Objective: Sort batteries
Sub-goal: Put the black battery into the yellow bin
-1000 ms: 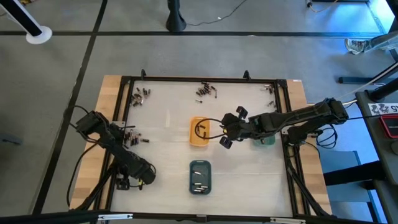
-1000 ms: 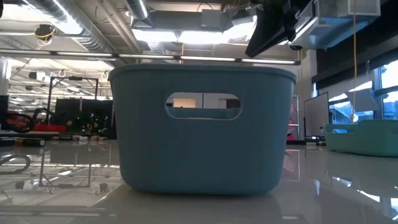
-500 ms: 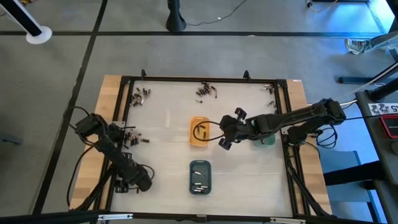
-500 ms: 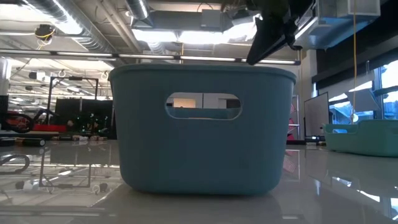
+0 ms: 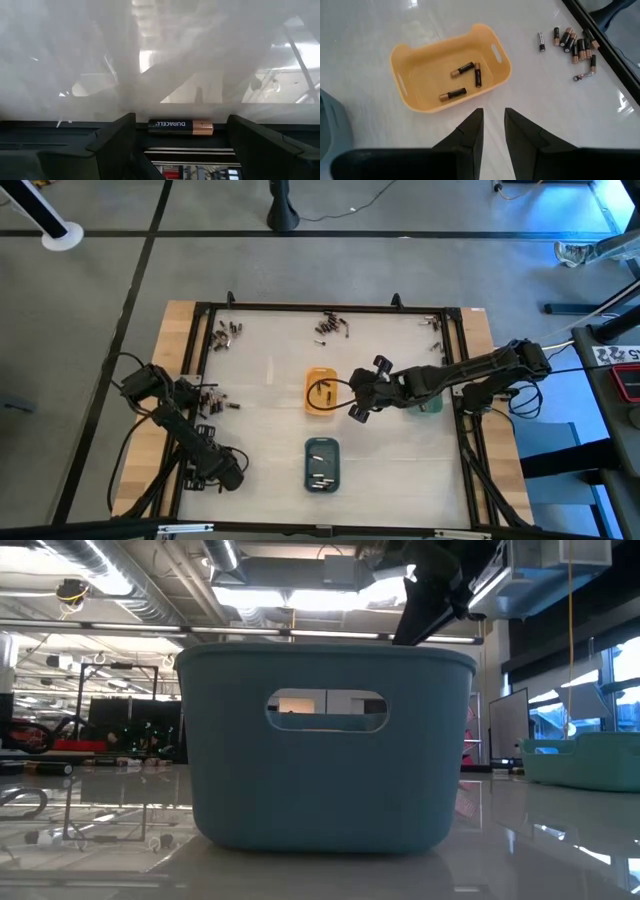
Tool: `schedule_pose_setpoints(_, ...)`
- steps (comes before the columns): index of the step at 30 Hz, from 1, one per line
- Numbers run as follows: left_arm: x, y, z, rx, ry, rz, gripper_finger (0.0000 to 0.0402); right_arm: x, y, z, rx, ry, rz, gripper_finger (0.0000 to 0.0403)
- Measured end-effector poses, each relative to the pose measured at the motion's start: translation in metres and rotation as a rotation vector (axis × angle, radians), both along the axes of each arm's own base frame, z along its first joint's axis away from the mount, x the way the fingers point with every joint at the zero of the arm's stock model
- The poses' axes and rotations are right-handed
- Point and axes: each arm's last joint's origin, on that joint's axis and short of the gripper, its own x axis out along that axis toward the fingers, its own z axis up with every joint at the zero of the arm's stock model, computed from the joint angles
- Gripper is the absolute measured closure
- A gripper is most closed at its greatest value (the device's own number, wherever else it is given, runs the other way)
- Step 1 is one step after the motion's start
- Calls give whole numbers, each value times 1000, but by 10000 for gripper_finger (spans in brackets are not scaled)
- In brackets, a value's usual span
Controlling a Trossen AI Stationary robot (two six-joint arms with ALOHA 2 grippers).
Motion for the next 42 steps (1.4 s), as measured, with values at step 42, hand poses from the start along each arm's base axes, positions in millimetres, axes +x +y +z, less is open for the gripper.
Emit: schedule_pose_setpoints(42,12,16,0,-80,67,21,225,0,1,0,22,5,14,323)
